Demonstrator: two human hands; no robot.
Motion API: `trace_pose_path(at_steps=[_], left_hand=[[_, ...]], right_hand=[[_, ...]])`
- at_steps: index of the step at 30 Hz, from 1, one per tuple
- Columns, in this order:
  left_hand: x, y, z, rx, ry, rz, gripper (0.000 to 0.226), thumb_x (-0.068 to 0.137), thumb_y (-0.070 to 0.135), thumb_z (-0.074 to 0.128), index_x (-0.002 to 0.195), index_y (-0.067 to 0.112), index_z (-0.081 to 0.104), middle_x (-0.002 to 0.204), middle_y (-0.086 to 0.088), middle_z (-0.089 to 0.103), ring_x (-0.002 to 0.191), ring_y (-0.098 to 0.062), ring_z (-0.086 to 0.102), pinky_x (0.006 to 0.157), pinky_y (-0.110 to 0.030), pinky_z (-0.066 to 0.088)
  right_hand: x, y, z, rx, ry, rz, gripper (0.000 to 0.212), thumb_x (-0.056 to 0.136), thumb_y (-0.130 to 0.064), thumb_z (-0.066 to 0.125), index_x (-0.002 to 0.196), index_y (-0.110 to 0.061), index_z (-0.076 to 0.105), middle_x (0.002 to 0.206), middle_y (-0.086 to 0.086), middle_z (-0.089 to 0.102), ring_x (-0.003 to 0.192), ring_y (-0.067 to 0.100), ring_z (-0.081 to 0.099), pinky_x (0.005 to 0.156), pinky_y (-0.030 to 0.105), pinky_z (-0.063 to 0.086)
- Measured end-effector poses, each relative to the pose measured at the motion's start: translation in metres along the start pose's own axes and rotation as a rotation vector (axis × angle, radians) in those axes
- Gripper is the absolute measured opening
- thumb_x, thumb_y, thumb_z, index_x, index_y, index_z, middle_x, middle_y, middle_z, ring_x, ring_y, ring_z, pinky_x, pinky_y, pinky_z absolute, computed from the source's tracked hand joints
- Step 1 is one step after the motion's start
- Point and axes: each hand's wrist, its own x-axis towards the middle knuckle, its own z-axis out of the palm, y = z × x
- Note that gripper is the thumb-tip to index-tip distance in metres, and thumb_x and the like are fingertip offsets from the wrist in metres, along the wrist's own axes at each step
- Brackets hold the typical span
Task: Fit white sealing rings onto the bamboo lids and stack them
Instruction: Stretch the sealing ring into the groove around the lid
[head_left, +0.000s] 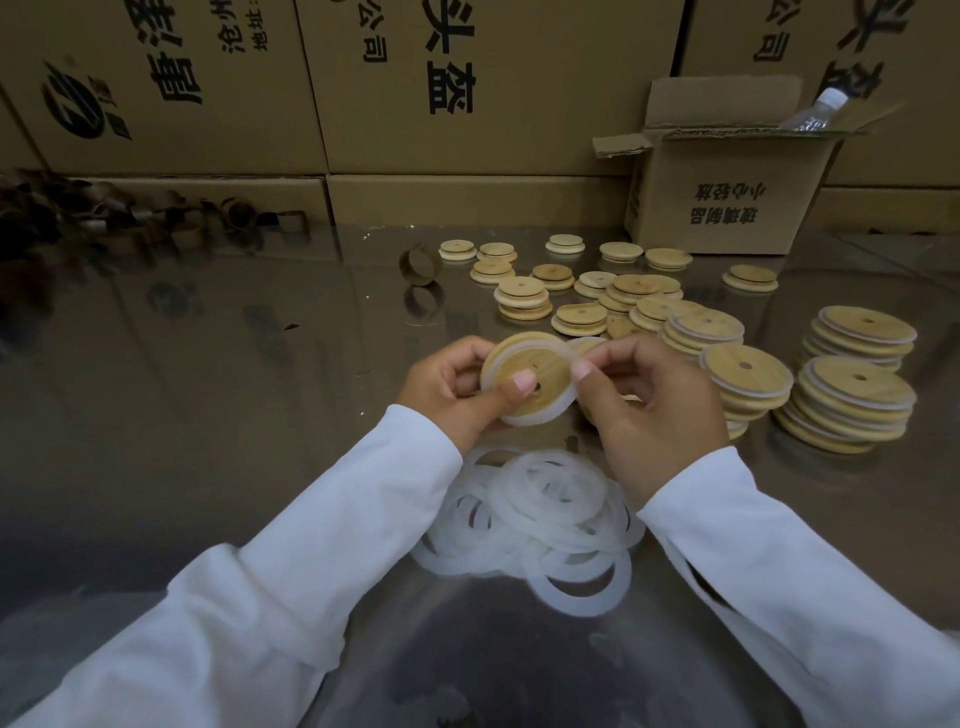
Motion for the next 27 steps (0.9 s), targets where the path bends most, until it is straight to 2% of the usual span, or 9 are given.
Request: trace_pose_path(at_steps=[3, 6, 9, 12, 15, 19, 21, 23, 27], left_hand=[[0.001, 0.001, 0.003, -0.11, 0.013, -0.038, 0.009, 0.073, 0.008, 0.066, 0.079, 0.01, 0.06, 0.068, 0.001, 0.07, 0.067, -0.013, 0.066, 0.063, -0.027, 0.057], [0.0, 0.002, 0.006, -0.26, -0.006, -0.091, 0.018, 0.063, 0.014, 0.066, 0.08, 0.009, 0.059, 0.068, -0.001, 0.07, 0.067, -0.013, 0.067, 0.061, -0.026, 0.057], [0.0, 0.002, 0.008, -0.286, -0.016, -0.115, 0.011, 0.071, 0.009, 0.063, 0.081, 0.008, 0.059, 0.068, 0.0, 0.07, 0.067, -0.012, 0.068, 0.059, -0.024, 0.056], [-0.001, 0.002, 0.007, -0.154, -0.028, -0.096, 0.019, 0.068, 0.013, 0.068, 0.086, 0.011, 0.061, 0.073, 0.0, 0.071, 0.069, -0.012, 0.067, 0.06, -0.023, 0.056], [-0.002, 0.004, 0.005, 0.046, -0.051, -0.06, 0.043, 0.055, 0.028, 0.07, 0.096, 0.016, 0.062, 0.088, -0.003, 0.07, 0.077, -0.011, 0.065, 0.07, -0.023, 0.055], [-0.001, 0.007, 0.001, 0.105, -0.04, -0.077, 0.021, 0.073, 0.018, 0.067, 0.094, 0.014, 0.064, 0.084, -0.005, 0.068, 0.07, -0.007, 0.065, 0.066, -0.018, 0.054], [0.0, 0.006, 0.0, 0.151, -0.056, -0.079, 0.012, 0.078, 0.013, 0.065, 0.089, 0.012, 0.067, 0.081, -0.007, 0.068, 0.071, -0.011, 0.065, 0.066, -0.018, 0.054], [0.0, 0.005, -0.001, 0.178, -0.065, -0.078, 0.009, 0.08, 0.008, 0.063, 0.088, 0.009, 0.067, 0.08, -0.01, 0.067, 0.073, -0.016, 0.063, 0.068, -0.02, 0.053], [0.0, 0.007, -0.002, 0.23, -0.071, -0.003, 0.011, 0.081, 0.003, 0.062, 0.086, 0.012, 0.066, 0.079, -0.005, 0.066, 0.073, -0.014, 0.062, 0.068, -0.018, 0.053]], right_hand=[[-0.005, -0.001, 0.004, 0.023, 0.05, 0.019, 0.013, 0.081, -0.025, 0.065, 0.077, -0.032, 0.055, 0.08, -0.019, 0.063, 0.079, -0.003, 0.061, 0.072, 0.022, 0.05], [-0.008, -0.002, 0.007, 0.011, 0.091, 0.055, 0.011, 0.082, -0.026, 0.063, 0.077, -0.031, 0.055, 0.08, -0.02, 0.062, 0.078, 0.0, 0.062, 0.072, 0.031, 0.054], [-0.007, -0.002, 0.006, -0.001, 0.121, 0.068, 0.011, 0.083, -0.026, 0.063, 0.075, -0.029, 0.056, 0.078, -0.016, 0.064, 0.074, 0.003, 0.063, 0.068, 0.032, 0.055], [-0.003, 0.001, 0.003, -0.064, 0.123, 0.062, 0.015, 0.083, -0.026, 0.063, 0.071, -0.03, 0.055, 0.073, -0.019, 0.061, 0.067, -0.002, 0.061, 0.06, 0.018, 0.048], [-0.001, 0.005, 0.0, -0.139, 0.083, 0.047, 0.016, 0.083, -0.025, 0.062, 0.07, -0.03, 0.054, 0.07, -0.019, 0.059, 0.065, -0.001, 0.06, 0.06, 0.02, 0.048], [-0.001, 0.004, 0.0, -0.25, -0.032, -0.046, 0.023, 0.084, -0.025, 0.061, 0.067, -0.035, 0.048, 0.069, -0.021, 0.056, 0.066, -0.004, 0.057, 0.057, 0.014, 0.044], [-0.003, 0.003, 0.0, -0.288, -0.071, -0.09, 0.026, 0.084, -0.024, 0.062, 0.066, -0.037, 0.048, 0.071, -0.019, 0.058, 0.07, 0.0, 0.058, 0.061, 0.02, 0.048], [-0.004, 0.003, 0.001, -0.293, -0.079, -0.093, 0.026, 0.083, -0.024, 0.062, 0.065, -0.037, 0.049, 0.072, -0.018, 0.06, 0.073, 0.003, 0.059, 0.063, 0.027, 0.05], [0.0, 0.004, 0.0, -0.272, -0.092, -0.063, 0.021, 0.081, -0.026, 0.064, 0.065, -0.034, 0.053, 0.074, -0.018, 0.06, 0.073, -0.001, 0.057, 0.06, 0.02, 0.045]])
